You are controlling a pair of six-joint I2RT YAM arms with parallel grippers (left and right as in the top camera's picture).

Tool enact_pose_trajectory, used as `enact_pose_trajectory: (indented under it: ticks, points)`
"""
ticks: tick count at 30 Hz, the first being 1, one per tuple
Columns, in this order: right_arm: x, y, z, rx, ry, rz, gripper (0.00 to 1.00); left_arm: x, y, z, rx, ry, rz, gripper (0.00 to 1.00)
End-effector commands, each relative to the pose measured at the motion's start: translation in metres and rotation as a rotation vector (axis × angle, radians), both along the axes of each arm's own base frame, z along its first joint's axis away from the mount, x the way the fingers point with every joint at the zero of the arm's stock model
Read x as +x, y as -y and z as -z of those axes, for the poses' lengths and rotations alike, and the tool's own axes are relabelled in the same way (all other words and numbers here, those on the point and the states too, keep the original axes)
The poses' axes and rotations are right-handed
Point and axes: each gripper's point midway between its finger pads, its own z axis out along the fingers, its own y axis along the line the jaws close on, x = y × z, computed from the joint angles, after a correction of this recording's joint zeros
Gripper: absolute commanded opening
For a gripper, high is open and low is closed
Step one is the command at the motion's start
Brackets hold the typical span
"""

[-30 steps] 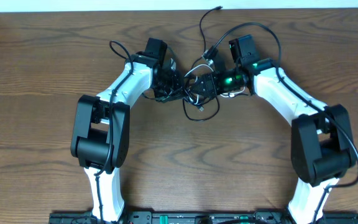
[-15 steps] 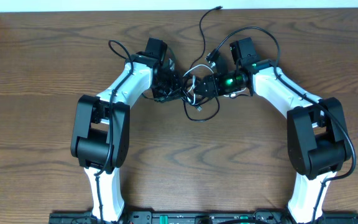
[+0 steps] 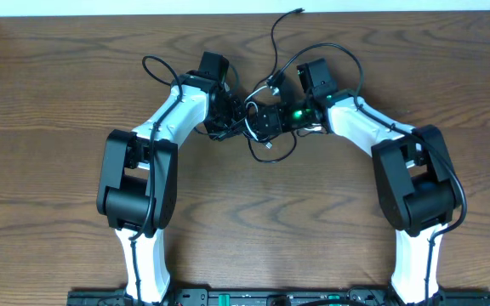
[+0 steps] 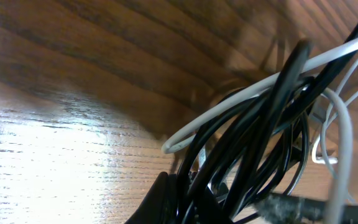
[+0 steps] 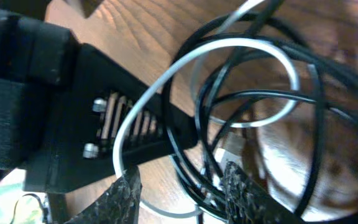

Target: Untangle cables

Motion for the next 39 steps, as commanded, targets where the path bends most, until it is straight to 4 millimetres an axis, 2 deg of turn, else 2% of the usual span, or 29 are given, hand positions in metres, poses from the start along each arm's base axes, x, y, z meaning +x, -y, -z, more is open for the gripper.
enact_pose_trajectory:
  ticks: [1,7,10,16,21,28,31,32,35,39]
  points:
    - [-0.005,-0.004,-0.007,0.055,-0.039,-0.017,0.38,-0.003,-0.006,0.009,0.026,-0.023,-0.024,0.08]
    - [-0.002,0.008,-0.030,0.200,-0.036,-0.072,0.41,-0.002,-0.006,0.009,0.026,-0.023,-0.024,0.08]
    - [-0.002,0.010,-0.033,0.219,-0.023,-0.088,0.42,-0.002,-0.006,0.009,0.026,-0.023,-0.024,0.08]
    - [-0.011,0.005,-0.032,0.236,0.065,-0.179,0.45,-0.004,-0.006,0.009,0.024,-0.028,-0.022,0.08]
    - [-0.019,-0.004,-0.011,0.250,0.061,-0.228,0.47,-0.006,0.000,0.005,-0.028,-0.036,-0.004,0.08]
    - [-0.023,-0.012,-0.008,0.345,0.096,-0.293,0.46,-0.008,0.009,-0.005,-0.145,-0.055,0.019,0.08]
    - [-0.029,-0.014,-0.019,0.415,0.103,-0.336,0.43,-0.007,0.007,-0.005,-0.148,-0.056,0.012,0.08]
    - [-0.034,-0.014,-0.029,0.471,0.120,-0.373,0.37,-0.006,0.005,-0.005,-0.148,-0.056,0.007,0.08]
    - [-0.040,-0.014,-0.037,0.521,0.127,-0.406,0.32,-0.005,0.004,-0.005,-0.148,-0.055,0.005,0.08]
    - [-0.046,-0.013,-0.049,0.596,0.132,-0.447,0.15,-0.005,0.003,-0.005,-0.145,-0.054,0.005,0.08]
